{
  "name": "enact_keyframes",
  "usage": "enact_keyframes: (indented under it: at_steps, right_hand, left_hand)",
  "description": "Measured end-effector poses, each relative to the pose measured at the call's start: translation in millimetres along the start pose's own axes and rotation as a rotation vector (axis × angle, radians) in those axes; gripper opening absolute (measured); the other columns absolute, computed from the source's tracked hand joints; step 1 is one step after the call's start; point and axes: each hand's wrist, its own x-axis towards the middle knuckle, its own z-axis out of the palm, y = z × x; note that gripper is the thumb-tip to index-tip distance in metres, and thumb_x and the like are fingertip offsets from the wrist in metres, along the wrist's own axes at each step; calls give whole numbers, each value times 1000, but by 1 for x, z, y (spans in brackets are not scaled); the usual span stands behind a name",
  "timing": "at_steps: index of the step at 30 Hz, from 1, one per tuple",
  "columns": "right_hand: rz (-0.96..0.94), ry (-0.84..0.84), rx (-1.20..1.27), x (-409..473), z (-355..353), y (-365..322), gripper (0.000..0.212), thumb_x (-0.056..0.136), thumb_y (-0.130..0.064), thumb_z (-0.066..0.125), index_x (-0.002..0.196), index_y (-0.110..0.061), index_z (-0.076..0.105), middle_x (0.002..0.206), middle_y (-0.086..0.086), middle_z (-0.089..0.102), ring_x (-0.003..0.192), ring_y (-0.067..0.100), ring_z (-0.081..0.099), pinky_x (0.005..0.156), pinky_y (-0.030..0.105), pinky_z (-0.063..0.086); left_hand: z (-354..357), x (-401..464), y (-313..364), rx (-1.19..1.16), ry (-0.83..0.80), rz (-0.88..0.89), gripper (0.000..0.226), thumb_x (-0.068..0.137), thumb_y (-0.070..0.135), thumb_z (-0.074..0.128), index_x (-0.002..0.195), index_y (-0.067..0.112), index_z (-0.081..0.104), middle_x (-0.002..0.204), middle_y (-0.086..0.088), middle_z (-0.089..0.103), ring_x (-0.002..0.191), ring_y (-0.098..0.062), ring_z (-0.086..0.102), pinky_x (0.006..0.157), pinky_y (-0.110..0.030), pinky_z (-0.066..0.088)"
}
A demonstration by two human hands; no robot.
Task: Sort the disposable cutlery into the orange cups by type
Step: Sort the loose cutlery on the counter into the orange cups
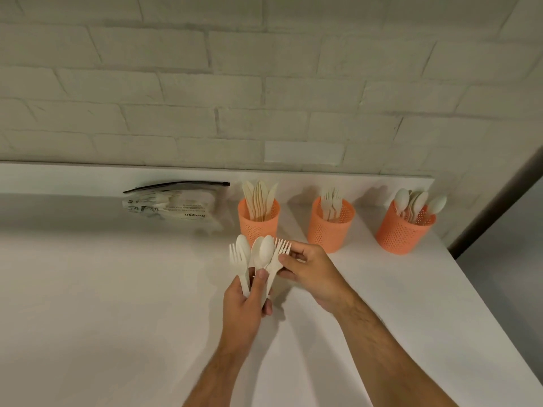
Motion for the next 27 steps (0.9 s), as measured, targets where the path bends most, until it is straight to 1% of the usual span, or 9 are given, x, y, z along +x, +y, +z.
enact_keyframes:
  at_steps: [4, 8, 11, 13, 17, 20, 23, 25, 27]
  right_hand:
    - [31, 6, -38, -4, -21, -5, 20, 97, -3, 60, 112, -5, 72, 106, 18, 75, 90, 19, 72, 78, 24, 58]
    - [-83, 172, -64, -5, -44, -28, 17, 95, 3, 61, 104, -8, 71, 95, 12, 74, 80, 15, 72, 71, 22, 59]
    - [-281, 351, -81, 4, -67, -64, 24, 94, 7, 60, 105, -14, 65, 86, 5, 69, 71, 5, 67, 62, 15, 55]
    - [-428, 476, -199, 16, -88, -84, 20, 95, 3, 59, 105, -14, 65, 82, 4, 68, 70, 6, 66, 64, 14, 52]
    - [-503, 617, -531, 50, -120, -92, 14, 98, -9, 56, 108, -10, 66, 75, -10, 60, 69, 5, 56, 67, 20, 43]
    - [-361, 567, -651, 71, -128, -80, 26, 98, -15, 58, 124, -11, 64, 100, -4, 67, 93, 13, 61, 83, 28, 47]
    - [-244, 536, -760, 72, -129, -70, 45, 97, -28, 61, 141, -21, 51, 134, -3, 57, 132, 24, 41, 107, 41, 38]
    - [-271, 584, -864, 60, -119, -71, 51, 94, -31, 64, 143, -25, 48, 144, 1, 48, 133, 29, 35, 106, 47, 36]
    - [-394, 623, -889, 41, -102, -74, 46, 89, -28, 69, 133, -22, 56, 131, 6, 55, 119, 28, 46, 97, 45, 43]
  left_hand:
    - [17, -2, 3, -3, -62, -9, 31, 102, 27, 48, 88, 5, 66, 68, -9, 65, 49, -26, 58, 48, -32, 46]
    - [28, -2, 2, -27, -87, -54, 29, 104, 28, 42, 96, 6, 58, 72, -15, 70, 57, -33, 69, 52, -39, 56]
    - [35, 1, -4, -2, -46, -100, 30, 103, 31, 42, 95, 3, 52, 53, -1, 48, 43, -14, 41, 42, -26, 36]
    - [42, 1, -5, -7, -54, -115, 29, 103, 30, 43, 95, 4, 53, 52, 5, 32, 44, -10, 25, 40, -22, 26]
    - [51, 0, 2, -96, -93, -178, 29, 104, 31, 39, 94, 11, 57, 57, 3, 29, 45, -11, 21, 41, -21, 20]
    - [53, 1, 7, -222, -178, -275, 33, 103, 29, 30, 94, 13, 58, 58, 1, 31, 43, -9, 19, 47, -25, 12]
    - [53, 0, 10, -211, -208, -256, 31, 103, 26, 28, 95, 12, 55, 59, 0, 33, 42, -9, 21, 47, -24, 14]
    - [54, -1, 12, -161, -211, -217, 26, 105, 23, 30, 94, 12, 51, 62, -1, 35, 44, -10, 23, 45, -24, 19]
    - [55, -2, 13, -106, -206, -192, 21, 105, 22, 33, 94, 11, 48, 64, -1, 34, 46, -11, 25, 45, -24, 21]
